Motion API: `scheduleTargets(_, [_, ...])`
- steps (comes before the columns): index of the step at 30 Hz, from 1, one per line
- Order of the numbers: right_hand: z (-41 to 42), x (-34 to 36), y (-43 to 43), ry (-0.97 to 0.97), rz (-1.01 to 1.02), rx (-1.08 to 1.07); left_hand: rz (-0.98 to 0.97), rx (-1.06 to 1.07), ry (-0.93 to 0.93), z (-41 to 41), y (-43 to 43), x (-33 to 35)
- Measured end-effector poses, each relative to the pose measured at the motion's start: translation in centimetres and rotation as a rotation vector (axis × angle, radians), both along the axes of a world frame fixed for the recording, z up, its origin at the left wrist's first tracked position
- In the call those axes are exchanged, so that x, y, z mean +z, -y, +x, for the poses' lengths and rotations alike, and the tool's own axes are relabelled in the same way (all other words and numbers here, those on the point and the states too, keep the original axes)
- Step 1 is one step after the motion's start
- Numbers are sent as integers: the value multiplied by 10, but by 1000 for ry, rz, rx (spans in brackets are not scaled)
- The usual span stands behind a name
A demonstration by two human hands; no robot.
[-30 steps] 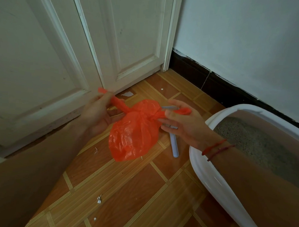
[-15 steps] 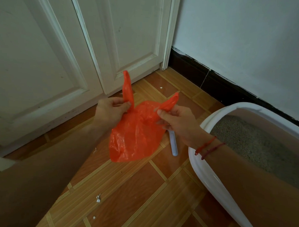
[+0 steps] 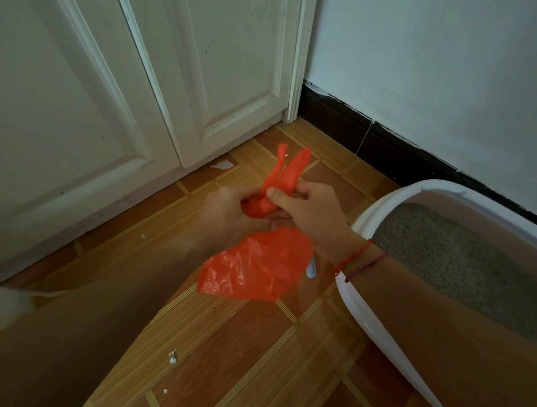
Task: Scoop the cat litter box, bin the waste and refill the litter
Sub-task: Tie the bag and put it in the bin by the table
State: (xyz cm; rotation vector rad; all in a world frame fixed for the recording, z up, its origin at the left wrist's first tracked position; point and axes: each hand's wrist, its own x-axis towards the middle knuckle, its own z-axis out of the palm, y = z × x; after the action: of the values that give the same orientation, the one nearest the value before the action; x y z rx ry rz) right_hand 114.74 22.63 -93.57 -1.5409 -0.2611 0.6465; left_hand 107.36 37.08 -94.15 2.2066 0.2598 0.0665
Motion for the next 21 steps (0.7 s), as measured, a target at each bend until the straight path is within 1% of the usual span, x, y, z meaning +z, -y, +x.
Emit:
scheduleTargets(2, [1,5,2,6,40,95,-50,41,-12,0,-5,0])
scheduleTargets(4, [4,6,5,99,4,158,-63,55,-30,0,-10,0])
scheduleTargets(6, [8,4,9,264,-94,146,-34,57,-31,0,-12,-1])
scheduleTargets(9, [19,-6,13,585,-328,90,-19,74,-25,-2,-15,-2])
scheduleTargets(10, [22,-8,15,615,-373,112,-18,73,-21,-3,-16,-2])
scheduleTargets(12, [25,-11,15,540,-380,185,-38,61,-10,-3,-17,-2])
scheduleTargets(13, [25,-13,13,526,-356,188,-51,48,-4,-3,-17,-2])
scheduleTargets(15, [25,-17,11,572,-355,155,-81,20,14,-1,-15,-1])
scheduleTargets(16, [25,-18,10,598,-404,162,-108,17,25,-1,-15,-1])
scheduleTargets(18, [25,-21,6,658,-580,236,-165,34,54,1,-16,0])
scheduleTargets(19, [25,-23,6,644,-565,228,-185,40,66,1,-17,0])
scheduleTargets(21, [24,-25,2,569,-422,169,-205,50,78,2,-18,-2])
